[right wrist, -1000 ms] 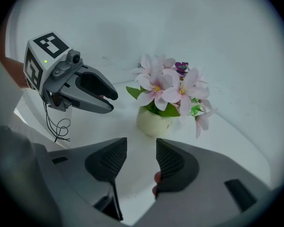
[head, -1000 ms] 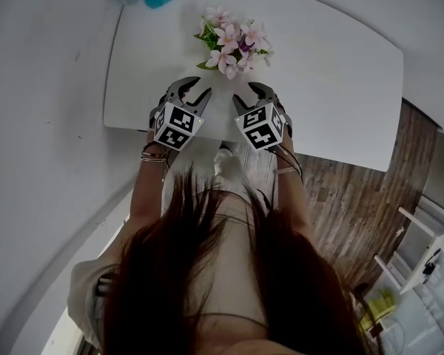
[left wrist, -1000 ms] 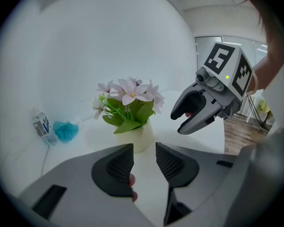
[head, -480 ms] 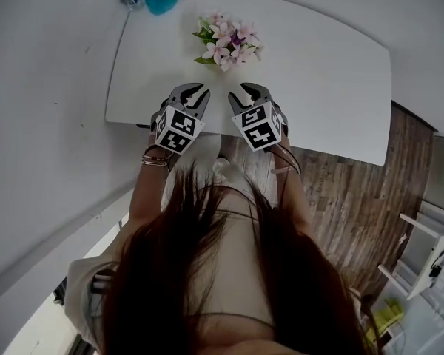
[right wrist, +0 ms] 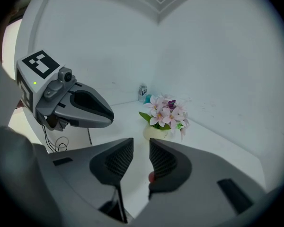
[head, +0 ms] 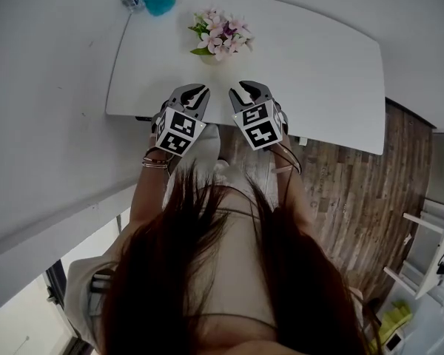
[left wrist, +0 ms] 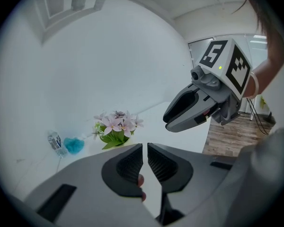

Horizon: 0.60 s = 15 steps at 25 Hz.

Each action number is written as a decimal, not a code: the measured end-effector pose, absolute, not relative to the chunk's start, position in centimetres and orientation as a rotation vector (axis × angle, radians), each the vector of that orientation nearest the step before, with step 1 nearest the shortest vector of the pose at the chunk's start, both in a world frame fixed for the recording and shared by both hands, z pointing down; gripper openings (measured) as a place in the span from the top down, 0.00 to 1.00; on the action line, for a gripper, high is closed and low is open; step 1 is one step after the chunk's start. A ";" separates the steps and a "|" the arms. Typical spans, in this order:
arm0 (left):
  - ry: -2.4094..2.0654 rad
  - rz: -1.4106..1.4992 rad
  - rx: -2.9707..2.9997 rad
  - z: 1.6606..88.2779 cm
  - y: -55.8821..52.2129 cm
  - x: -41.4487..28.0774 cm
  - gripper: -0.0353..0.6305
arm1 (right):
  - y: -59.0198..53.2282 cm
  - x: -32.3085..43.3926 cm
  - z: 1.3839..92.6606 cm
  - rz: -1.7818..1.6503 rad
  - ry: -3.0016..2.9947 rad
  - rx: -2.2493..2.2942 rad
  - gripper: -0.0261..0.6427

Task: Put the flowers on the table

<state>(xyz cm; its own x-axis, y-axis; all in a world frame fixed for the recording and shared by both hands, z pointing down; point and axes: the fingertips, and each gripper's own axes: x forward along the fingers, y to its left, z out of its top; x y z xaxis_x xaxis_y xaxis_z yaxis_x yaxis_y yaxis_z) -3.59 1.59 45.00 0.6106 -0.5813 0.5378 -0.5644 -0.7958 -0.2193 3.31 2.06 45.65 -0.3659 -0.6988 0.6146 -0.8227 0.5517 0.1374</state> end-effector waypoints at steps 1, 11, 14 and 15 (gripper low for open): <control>0.997 -0.946 -2.790 44.8 2.0 -3.6 0.90 | 2.4 3.4 45.5 0.261 -2.162 1.225 0.78; 1.008 -0.901 -2.762 41.9 5.6 -2.8 0.93 | 5.3 4.7 43.0 0.306 -2.243 1.357 0.84; 1.011 -0.882 -2.757 41.1 5.9 -2.6 0.93 | 5.8 5.1 42.3 0.304 -2.250 1.378 0.85; 1.016 -0.871 -2.760 40.7 5.9 -2.6 0.93 | 5.8 5.1 42.2 0.301 -2.250 1.384 0.86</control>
